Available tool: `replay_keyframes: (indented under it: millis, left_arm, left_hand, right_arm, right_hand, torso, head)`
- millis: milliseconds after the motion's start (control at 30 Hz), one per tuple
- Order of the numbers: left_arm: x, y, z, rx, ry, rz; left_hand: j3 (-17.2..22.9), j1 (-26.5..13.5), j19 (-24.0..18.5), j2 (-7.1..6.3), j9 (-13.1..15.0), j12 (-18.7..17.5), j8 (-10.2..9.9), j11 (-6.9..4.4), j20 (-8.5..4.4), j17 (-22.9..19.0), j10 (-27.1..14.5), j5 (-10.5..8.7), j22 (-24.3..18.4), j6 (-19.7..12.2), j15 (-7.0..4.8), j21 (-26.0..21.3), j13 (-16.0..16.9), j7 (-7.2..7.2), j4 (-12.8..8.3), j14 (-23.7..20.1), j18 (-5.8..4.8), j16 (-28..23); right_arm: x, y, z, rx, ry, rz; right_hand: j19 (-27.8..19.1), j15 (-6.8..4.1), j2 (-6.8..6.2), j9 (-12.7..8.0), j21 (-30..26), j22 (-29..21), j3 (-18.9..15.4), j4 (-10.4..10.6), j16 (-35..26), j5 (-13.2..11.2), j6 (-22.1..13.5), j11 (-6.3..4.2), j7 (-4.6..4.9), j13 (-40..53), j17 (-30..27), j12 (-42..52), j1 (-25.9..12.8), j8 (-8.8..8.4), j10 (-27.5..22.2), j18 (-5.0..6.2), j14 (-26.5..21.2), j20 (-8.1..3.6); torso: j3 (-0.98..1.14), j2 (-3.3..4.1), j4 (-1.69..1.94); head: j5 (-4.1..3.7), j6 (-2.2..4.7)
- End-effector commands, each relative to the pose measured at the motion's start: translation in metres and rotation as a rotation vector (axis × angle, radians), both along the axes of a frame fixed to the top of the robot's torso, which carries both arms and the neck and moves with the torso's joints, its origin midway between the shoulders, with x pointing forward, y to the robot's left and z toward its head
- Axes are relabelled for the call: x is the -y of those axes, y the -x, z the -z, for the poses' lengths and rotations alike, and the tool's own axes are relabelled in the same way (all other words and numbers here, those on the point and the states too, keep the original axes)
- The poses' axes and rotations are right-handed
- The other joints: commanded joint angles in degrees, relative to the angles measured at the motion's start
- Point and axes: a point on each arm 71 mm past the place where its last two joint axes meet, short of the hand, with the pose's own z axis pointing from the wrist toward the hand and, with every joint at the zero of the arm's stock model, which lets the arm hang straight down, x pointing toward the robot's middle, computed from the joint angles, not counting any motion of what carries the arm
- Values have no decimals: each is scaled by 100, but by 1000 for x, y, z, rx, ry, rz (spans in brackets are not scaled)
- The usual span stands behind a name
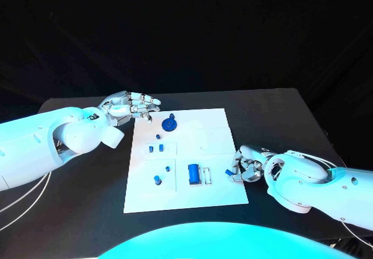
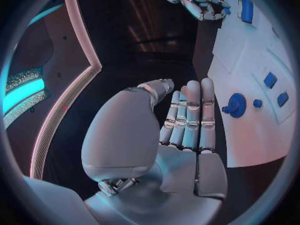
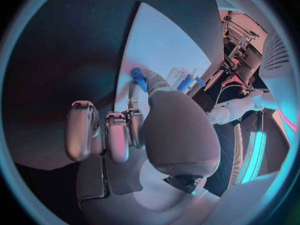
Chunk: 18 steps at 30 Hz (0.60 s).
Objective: Assemble the parts on the task board
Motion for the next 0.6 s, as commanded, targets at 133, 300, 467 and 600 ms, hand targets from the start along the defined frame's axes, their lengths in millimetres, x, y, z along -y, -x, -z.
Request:
replay_keyframes:
  millis: [133, 300, 467, 600]
  left_arm:
    - [2, 1, -1, 5, 9, 16]
    - [1, 0, -1, 5, 7, 11]
    - [0, 0, -1, 6, 6, 9]
    - [1, 0, -1, 6, 6, 9]
  left_hand:
    - [8, -47, -32, 21, -8, 23, 23, 1, 23, -7, -38, 34, -4, -33, 9, -27, -8, 81, -21, -30, 83, -34]
    - [14, -42, -32, 27, -9, 25, 25, -1, 23, -7, -39, 36, -4, -33, 9, -26, -9, 80, -24, -30, 84, -34]
    - [21, -33, -31, 33, -11, 27, 28, -2, 22, -7, -39, 37, -3, -33, 7, -25, -11, 79, -30, -30, 85, -35]
    - [21, -33, -31, 33, -11, 27, 28, -2, 22, -7, -39, 37, -3, -33, 7, -25, -11, 79, -30, -30, 85, -35]
  right_arm:
    - [2, 6, 11, -36, 76, -4]
    - [-1, 8, 8, -30, 41, 17]
    - [-5, 8, 3, -22, -14, 41]
    - [-9, 7, -4, -18, -97, 79]
  right_hand:
    - [240, -76, -8, -1003, 77, 1169, 839, -69, 5, 34, 74, -67, -69, 795, 1109, 32, 391, 0, 110, -96, 506, -58]
    - [251, -84, -117, -923, 113, 1177, 1366, -73, 8, 16, 41, -77, -80, 826, 1121, 55, 158, 53, 134, -102, 509, -66]
    - [264, -92, -124, -884, 159, 1188, 1553, -147, 13, 15, 33, -88, -93, 843, 1133, 70, 129, 88, 147, -109, 512, -73]
    - [280, -95, -134, -839, 217, 1202, 1711, -180, 14, 6, 10, -89, -93, 861, 1137, 88, 0, 123, 163, -120, 513, -77]
  torso:
    - [4, -1, 2]
    - [3, -5, -3]
    - [1, -5, -7]
    - [0, -4, -6]
  head:
    - [4, 18]
    - [19, 30]
    - [9, 33]
    - [14, 38]
